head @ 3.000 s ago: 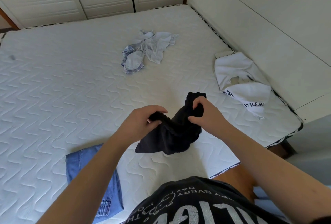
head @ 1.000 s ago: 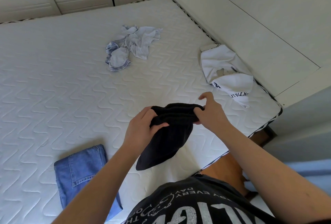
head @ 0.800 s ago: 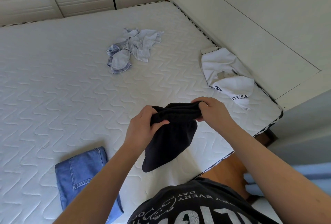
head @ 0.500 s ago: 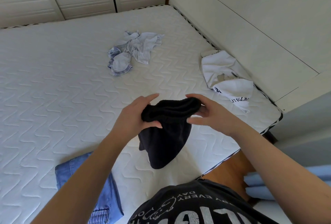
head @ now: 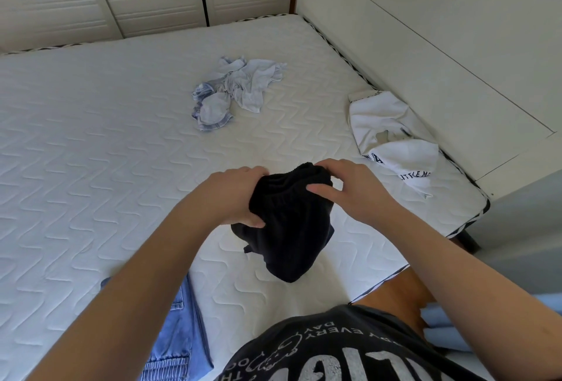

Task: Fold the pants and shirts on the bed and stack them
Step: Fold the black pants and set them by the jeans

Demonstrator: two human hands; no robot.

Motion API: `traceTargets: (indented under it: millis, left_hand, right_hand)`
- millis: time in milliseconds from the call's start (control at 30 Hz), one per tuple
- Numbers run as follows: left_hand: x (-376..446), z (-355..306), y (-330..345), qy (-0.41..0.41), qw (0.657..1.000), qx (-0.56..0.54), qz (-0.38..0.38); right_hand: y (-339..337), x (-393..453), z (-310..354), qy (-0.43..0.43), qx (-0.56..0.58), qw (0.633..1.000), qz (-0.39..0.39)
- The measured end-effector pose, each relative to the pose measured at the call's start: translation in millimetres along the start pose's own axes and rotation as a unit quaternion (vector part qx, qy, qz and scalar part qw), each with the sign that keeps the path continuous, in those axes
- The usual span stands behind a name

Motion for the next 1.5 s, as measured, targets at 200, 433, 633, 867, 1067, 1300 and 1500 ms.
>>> traceTargets:
  millis: [200, 433, 633, 867, 1067, 1300, 1500]
  left_hand:
    - [32.5, -32.9, -6.5, 0.055, 0.988, -0.140, -0.013]
    - [63.3, -56.6, -3.0, 0.053, 0.994, -0.089, -0.041]
    - [95.5, -103.0, -25.3, 0.031, 0.991, -0.104, -0.084]
    - [118.2, -156.8, -59.2, -0.006, 0.977, -0.162, -0.139]
    - [117.5, -171.9, -67.2, -0.048, 0.957, -0.202, -0.202]
    - [112.2, -147.7, -40.5, -0.149, 0.928, -0.225, -0.255]
    - [79.7, -90.5, 25.5, -0.311, 0.842, -0.345, -0.275]
  right_hand:
    - [-5.1, 9.9, 2.5, 0.007, 0.065, 0.998, -0.010]
    - [-9.1, 12.4, -56.8, 0.030, 0.219, 0.975, 0.003]
    - [19.1, 9.6, -172.6, 0.205, 0.291, 0.933, 0.049]
    - [53.7, 14.5, -285.1, 0.411, 0.432, 0.789, 0.148]
    - [35.8, 63.4, -321.4, 0.398, 0.494, 0.761, 0.134]
    - [22.9, 98.6, -346.4, 0.271, 0.512, 0.799, 0.160]
    - [-14.8, 105.3, -365.5, 0.257, 0.434, 0.858, 0.099]
Point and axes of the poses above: each hand's wrist, its own x-axis towards the middle knuckle, its own y-axis out of the palm, z = x × y, the point moved 3 cm from there along x, towards the middle knuckle, and after that the axes turned 6 degrees about -x, right-handed, at the moved point
